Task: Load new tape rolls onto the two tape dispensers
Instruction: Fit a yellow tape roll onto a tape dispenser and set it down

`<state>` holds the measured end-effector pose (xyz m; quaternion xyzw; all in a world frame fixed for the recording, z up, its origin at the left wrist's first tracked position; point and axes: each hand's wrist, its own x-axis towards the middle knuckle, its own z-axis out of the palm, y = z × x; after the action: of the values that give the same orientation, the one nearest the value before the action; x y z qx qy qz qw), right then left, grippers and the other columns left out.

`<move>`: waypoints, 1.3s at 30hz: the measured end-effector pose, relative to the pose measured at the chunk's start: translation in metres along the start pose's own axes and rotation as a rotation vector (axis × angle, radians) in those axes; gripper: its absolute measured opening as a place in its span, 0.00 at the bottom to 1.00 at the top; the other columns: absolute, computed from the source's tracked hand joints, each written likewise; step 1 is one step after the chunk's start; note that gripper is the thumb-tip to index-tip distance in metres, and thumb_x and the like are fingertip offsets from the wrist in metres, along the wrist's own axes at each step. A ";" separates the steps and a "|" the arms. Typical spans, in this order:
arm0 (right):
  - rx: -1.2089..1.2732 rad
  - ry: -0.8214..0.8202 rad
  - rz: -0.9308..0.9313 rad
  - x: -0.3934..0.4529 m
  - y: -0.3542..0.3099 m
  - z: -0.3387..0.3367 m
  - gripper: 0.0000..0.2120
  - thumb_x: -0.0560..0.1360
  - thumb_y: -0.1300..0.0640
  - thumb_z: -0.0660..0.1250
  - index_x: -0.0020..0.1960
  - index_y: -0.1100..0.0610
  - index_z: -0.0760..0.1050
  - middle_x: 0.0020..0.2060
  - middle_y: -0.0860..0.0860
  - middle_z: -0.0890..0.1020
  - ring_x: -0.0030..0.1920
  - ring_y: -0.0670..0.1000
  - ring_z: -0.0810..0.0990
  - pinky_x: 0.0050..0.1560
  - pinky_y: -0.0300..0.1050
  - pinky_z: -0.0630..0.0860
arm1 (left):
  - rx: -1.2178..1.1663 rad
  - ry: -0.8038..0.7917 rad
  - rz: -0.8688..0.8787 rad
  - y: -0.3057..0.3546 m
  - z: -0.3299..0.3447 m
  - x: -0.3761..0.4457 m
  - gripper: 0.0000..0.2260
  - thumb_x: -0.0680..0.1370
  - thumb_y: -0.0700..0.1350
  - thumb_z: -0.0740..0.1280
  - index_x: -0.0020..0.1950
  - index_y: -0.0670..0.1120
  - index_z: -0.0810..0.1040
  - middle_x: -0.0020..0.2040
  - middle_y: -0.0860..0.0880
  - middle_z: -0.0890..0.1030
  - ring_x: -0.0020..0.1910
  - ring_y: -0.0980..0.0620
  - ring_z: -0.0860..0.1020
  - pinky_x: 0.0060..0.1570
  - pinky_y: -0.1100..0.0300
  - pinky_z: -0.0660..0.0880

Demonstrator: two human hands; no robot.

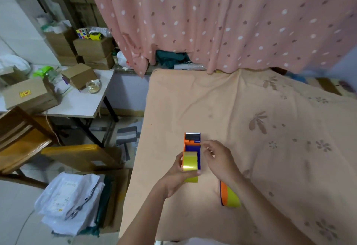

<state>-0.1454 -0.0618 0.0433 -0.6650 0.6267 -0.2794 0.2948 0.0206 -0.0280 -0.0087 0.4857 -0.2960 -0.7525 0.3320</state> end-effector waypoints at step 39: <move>-0.101 -0.398 0.199 0.035 -0.016 -0.054 0.13 0.66 0.58 0.80 0.31 0.45 0.80 0.29 0.41 0.80 0.36 0.39 0.79 0.37 0.33 0.73 | 0.185 -0.079 0.050 0.019 0.037 0.029 0.50 0.62 0.42 0.83 0.76 0.60 0.59 0.68 0.50 0.72 0.63 0.48 0.77 0.52 0.59 0.79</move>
<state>-0.1725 -0.0987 0.0915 -0.6559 0.6318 -0.0806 0.4050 -0.0186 -0.0583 0.0033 0.4766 -0.3891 -0.7320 0.2927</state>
